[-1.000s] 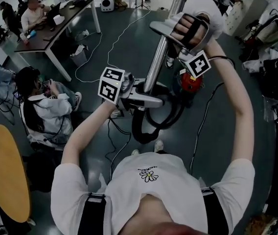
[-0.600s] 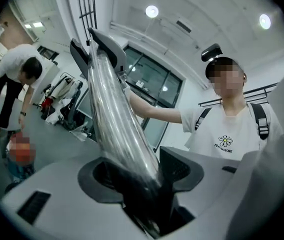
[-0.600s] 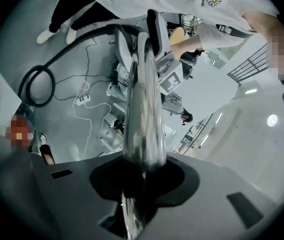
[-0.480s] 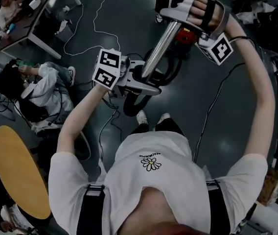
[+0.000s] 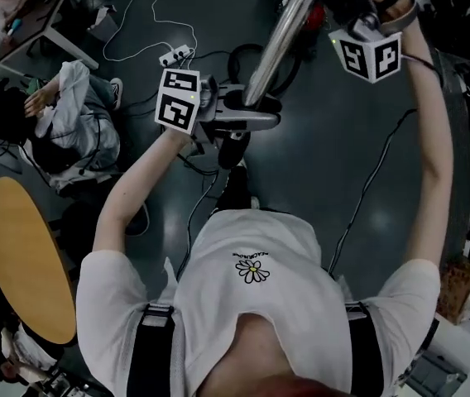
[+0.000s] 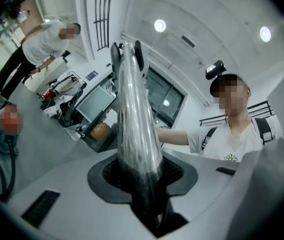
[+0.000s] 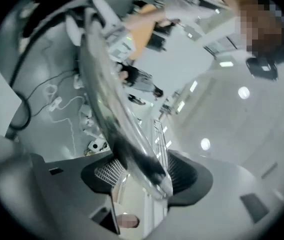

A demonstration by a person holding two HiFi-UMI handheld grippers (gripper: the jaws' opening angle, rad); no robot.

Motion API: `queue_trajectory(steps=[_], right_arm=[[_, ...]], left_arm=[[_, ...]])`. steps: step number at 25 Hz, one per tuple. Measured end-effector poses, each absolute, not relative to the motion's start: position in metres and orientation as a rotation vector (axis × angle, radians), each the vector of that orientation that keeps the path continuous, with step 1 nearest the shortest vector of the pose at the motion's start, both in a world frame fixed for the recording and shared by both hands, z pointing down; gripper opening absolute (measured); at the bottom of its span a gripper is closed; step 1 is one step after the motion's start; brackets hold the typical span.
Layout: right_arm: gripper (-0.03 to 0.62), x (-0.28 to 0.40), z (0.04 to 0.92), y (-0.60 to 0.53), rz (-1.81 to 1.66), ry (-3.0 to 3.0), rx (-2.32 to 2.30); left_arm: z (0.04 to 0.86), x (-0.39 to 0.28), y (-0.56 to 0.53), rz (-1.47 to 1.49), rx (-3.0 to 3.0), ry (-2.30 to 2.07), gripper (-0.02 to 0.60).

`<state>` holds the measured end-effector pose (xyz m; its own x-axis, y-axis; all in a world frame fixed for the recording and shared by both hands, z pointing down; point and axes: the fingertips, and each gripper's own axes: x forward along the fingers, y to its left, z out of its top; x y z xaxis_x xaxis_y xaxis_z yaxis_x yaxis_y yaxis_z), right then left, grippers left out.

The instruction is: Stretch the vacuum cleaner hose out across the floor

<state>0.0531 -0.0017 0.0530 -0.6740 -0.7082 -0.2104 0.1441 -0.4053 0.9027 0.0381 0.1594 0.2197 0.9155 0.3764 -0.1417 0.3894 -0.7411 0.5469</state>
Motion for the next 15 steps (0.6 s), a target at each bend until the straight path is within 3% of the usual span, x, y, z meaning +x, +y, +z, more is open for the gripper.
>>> queue_trajectory(steps=[4,15], right_arm=[[0.267,0.058,0.022,0.052,-1.955,-1.286,1.182],[0.272,0.140,0.064,0.184,-1.851,-1.222,1.324]], left_arm=[[0.222,0.052,0.204,-0.030,2.544,0.365,0.117],[0.264,0.063,0.297,0.335,2.621,0.511,0.109]])
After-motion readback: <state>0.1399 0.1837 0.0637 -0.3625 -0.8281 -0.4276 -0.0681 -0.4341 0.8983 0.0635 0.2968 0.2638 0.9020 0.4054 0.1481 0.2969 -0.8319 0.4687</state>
